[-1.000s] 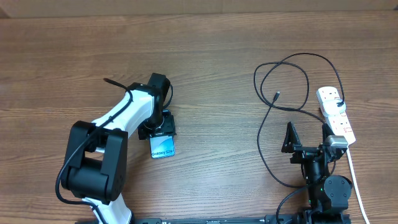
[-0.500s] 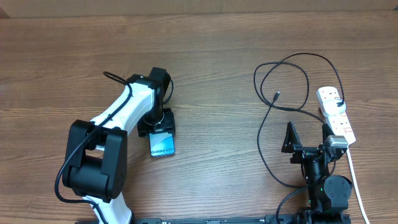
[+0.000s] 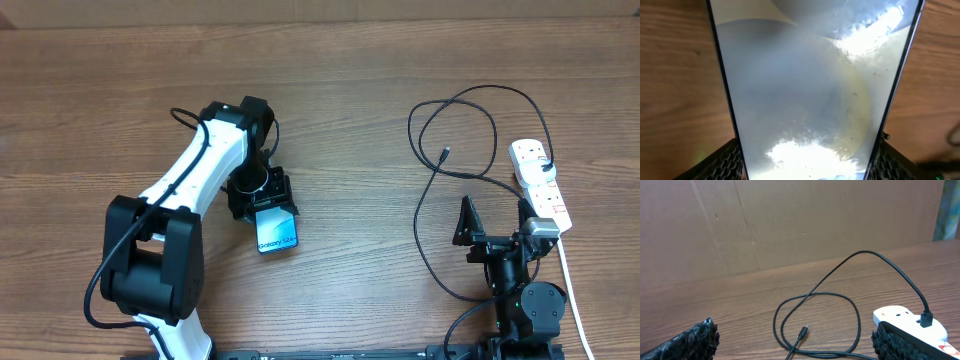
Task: Plug charger to phone and switch on socket
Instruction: 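Lift the phone with the left gripper and tilt it upright, then reach the right gripper toward the phone held by the left gripper, then grasp the phone's bottom end with the right gripper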
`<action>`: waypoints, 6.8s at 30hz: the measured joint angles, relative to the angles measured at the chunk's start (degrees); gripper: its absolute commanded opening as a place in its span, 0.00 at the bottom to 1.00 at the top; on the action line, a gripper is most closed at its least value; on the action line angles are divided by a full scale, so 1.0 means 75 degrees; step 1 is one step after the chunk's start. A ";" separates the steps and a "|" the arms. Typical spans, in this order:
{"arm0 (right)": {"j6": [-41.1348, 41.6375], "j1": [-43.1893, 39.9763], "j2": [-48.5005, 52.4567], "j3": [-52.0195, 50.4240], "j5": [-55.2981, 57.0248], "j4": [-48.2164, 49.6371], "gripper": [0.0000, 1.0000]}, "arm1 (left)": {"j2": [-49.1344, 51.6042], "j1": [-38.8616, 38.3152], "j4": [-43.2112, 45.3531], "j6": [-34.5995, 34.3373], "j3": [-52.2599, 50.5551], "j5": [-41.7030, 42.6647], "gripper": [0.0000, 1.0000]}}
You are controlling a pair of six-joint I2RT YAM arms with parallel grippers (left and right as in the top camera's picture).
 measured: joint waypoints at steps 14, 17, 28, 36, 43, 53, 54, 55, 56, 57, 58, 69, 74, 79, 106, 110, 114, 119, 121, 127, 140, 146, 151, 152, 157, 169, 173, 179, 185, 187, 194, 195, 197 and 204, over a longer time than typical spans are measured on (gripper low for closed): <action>0.0000 0.0000 0.0000 0.0000 -0.0003 0.0000 1.00 | 0.0000 0.0000 -0.0662 0.0119 0.0245 0.1483 0.60; 0.0000 0.0003 0.0000 0.0000 -0.0003 0.0000 1.00 | 0.0000 0.0000 -0.0691 0.0146 0.0245 0.1746 0.61; 0.0000 0.0000 0.0000 0.0000 0.0000 0.0000 1.00 | 0.0000 0.0000 -0.0685 0.0146 0.0245 0.2681 0.61; 0.0000 0.0003 0.0000 0.0000 -0.0003 0.0000 1.00 | 0.0000 0.0000 -0.0699 0.0146 0.0245 0.2958 0.61; -0.0003 0.0003 0.0000 0.0000 0.0000 0.0000 1.00 | -0.0003 0.0000 -0.0711 0.0146 0.0245 0.3010 0.61; 0.0000 0.0003 0.0000 0.0000 -0.0003 0.0000 1.00 | 0.0000 0.0000 -0.0353 0.0149 0.0245 0.2769 0.61; 0.0003 0.0003 0.0000 0.0000 0.0000 0.0003 1.00 | 0.0000 0.0000 -0.0306 0.0149 0.0245 0.2716 0.61; 0.0003 0.0000 0.0000 0.0000 0.0000 0.0000 1.00 | 0.0000 0.0000 -0.0262 0.0149 0.0245 0.2655 0.61; 0.0000 0.0003 0.0000 0.0000 0.0000 0.0000 1.00 | -0.0003 0.0000 -0.0221 0.0149 0.0245 0.2579 0.61; -0.0003 0.0003 0.0000 0.0000 0.0000 0.0000 1.00 | 0.0000 0.0000 -0.0187 0.0146 0.0245 0.2506 0.61; -0.0003 0.0000 0.0000 0.0000 0.0000 0.0000 1.00 | 0.0000 0.0000 -0.0154 0.0149 0.0245 0.2430 0.61; 0.0000 0.0003 0.0000 0.0000 0.0000 0.0003 1.00 | 0.0000 0.0000 0.0315 0.0146 0.0245 0.1649 0.61; -0.0003 0.0003 0.0000 0.0000 0.0000 0.0117 1.00 | 0.0000 0.0000 0.0609 0.0146 0.0245 0.1513 0.61; 0.0460 0.0000 0.0000 0.0000 -0.0670 0.0119 1.00 | 0.0000 0.0000 0.0871 0.0082 0.0245 0.1428 0.61; 0.5511 0.0003 0.0000 0.0000 -0.6094 0.0207 1.00 | 0.0000 0.0000 0.2276 -0.2110 0.0245 0.2655 0.61; 0.5319 0.0003 0.0090 0.0000 -0.5963 0.0102 0.99 | 0.0000 0.0000 0.2378 -0.2270 0.0245 0.2838 0.61; 0.5013 0.0000 0.0624 0.0067 -0.5759 -0.0487 0.99 | 0.0000 0.0000 0.2378 -0.2305 0.0245 0.2885 0.61; 0.4529 0.0003 0.1740 0.0743 -0.5231 -0.1291 0.99 | 0.0000 0.0000 0.2384 -0.2413 0.0245 0.2926 0.61; 0.4403 0.0003 0.2203 0.1134 -0.5059 -0.1396 0.99 | 0.0000 0.0000 0.2384 -0.2439 0.0245 0.2926 0.61; 0.4208 0.0038 0.3684 0.2358 -0.4800 -0.1961 0.99 | 0.0000 0.0000 0.2445 -0.2512 0.0245 0.2943 0.61; 0.4698 0.1993 0.5963 0.3264 -0.3092 -0.2247 1.00 | 0.0000 0.0000 0.2498 -0.2911 0.0245 0.2955 0.61; 0.4913 0.3165 0.7099 0.3284 -0.2183 -0.0073 0.99 | 0.0000 0.0000 0.2611 -0.3174 0.0245 0.2958 0.61; 0.5010 0.3497 0.8443 0.3351 -0.1993 0.1821 1.00 | 0.0000 0.0000 0.2672 -0.3331 0.0245 0.2961 0.61; 0.5042 0.3535 0.8667 0.3351 -0.1996 0.2072 1.00 | 0.0000 0.0000 0.2722 -0.3369 0.0245 0.2964 0.61; 0.5240 0.3835 0.9716 0.3360 -0.1970 0.3480 1.00 | 0.0006 0.0000 0.3031 -0.3640 0.0248 0.2984 0.61; 0.5960 0.4625 1.0821 0.3360 -0.0979 0.4634 0.99 | 0.0012 0.0000 0.3346 -0.3984 0.0248 0.2978 0.60; 0.6146 0.4797 1.0861 0.3360 -0.0495 0.4957 0.90 | 0.0012 0.0000 0.3378 -0.4065 0.0248 0.2978 0.60; 0.6225 0.4826 1.0861 0.3360 -0.0195 0.5161 0.80 | 0.0012 -0.0003 0.3378 -0.4071 0.0248 0.2981 0.60; 0.6301 0.4832 1.0861 0.3360 -0.0105 0.5179 0.76 | 0.0012 -0.0184 0.3381 -0.4095 0.0248 0.2981 0.60; 0.6327 0.4852 1.0861 0.3360 -0.0099 0.5176 0.75 | 0.0012 -0.0262 0.3386 -0.4097 0.0248 0.2981 0.60; 0.6368 0.4861 1.0861 0.3360 -0.0085 0.5135 0.66 | 0.0012 -0.0402 0.3410 -0.4272 0.0248 0.2987 0.59; 0.6388 0.4861 1.0867 0.3360 -0.0082 0.5138 0.65 | 0.0012 -0.0402 0.3418 -0.4299 0.0248 0.2984 0.58; 0.6379 0.4861 1.0896 0.3360 -0.0079 0.5138 0.65 | 0.0012 -0.0402 0.3439 -0.4348 0.0248 0.2984 0.58; 0.6563 0.4861 1.1258 0.3360 -0.0079 0.5141 0.63 | 0.0012 -0.0446 0.3497 -0.4468 0.0248 0.2981 0.57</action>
